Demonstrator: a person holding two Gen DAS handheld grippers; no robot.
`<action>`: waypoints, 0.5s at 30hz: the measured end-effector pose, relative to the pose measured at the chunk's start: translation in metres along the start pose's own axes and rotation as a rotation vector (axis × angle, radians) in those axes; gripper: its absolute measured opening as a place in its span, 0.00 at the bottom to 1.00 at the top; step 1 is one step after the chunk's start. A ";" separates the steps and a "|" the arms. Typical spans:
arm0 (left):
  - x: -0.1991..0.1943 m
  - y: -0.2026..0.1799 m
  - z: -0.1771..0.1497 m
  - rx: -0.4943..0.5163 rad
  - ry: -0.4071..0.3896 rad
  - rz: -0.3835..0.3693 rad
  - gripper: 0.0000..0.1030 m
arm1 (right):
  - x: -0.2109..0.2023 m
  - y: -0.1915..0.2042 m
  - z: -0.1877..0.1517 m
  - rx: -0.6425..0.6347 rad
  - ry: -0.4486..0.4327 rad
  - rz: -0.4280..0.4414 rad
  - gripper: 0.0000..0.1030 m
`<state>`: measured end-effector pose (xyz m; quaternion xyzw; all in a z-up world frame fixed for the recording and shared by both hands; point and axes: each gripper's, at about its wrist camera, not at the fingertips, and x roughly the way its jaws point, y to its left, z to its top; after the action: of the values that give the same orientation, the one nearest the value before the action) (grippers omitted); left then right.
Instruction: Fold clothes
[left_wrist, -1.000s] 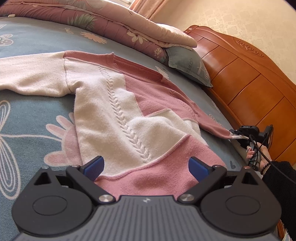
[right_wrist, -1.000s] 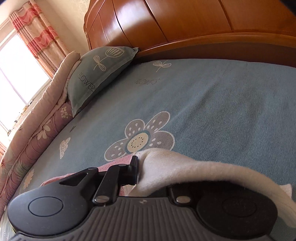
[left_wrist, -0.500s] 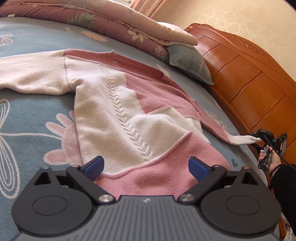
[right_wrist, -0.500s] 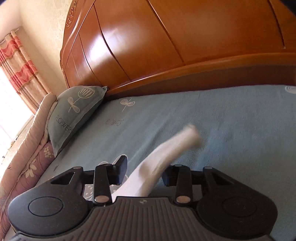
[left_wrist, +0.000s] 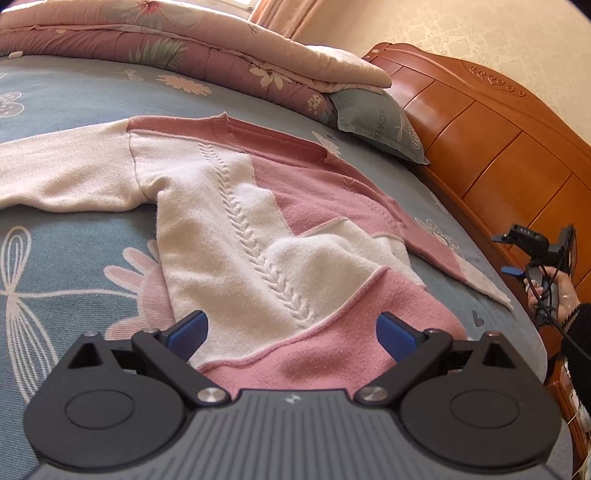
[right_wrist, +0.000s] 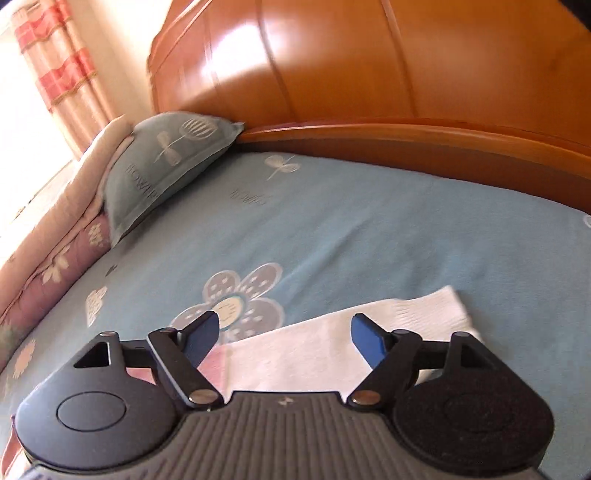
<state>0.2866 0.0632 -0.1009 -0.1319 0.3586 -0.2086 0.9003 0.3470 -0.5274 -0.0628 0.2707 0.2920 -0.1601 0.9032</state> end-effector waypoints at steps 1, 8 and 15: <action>-0.002 -0.002 0.002 0.041 -0.003 0.024 0.95 | 0.009 0.025 -0.003 -0.060 0.035 0.030 0.93; -0.006 0.018 0.020 0.140 -0.062 0.061 0.95 | 0.075 0.191 -0.029 -0.383 0.199 0.213 0.98; -0.008 0.058 0.021 -0.043 -0.113 0.095 0.95 | 0.150 0.308 -0.069 -0.536 0.301 0.284 0.98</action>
<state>0.3121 0.1196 -0.1032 -0.1458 0.3173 -0.1502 0.9249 0.5708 -0.2597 -0.0807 0.0823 0.4131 0.0913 0.9024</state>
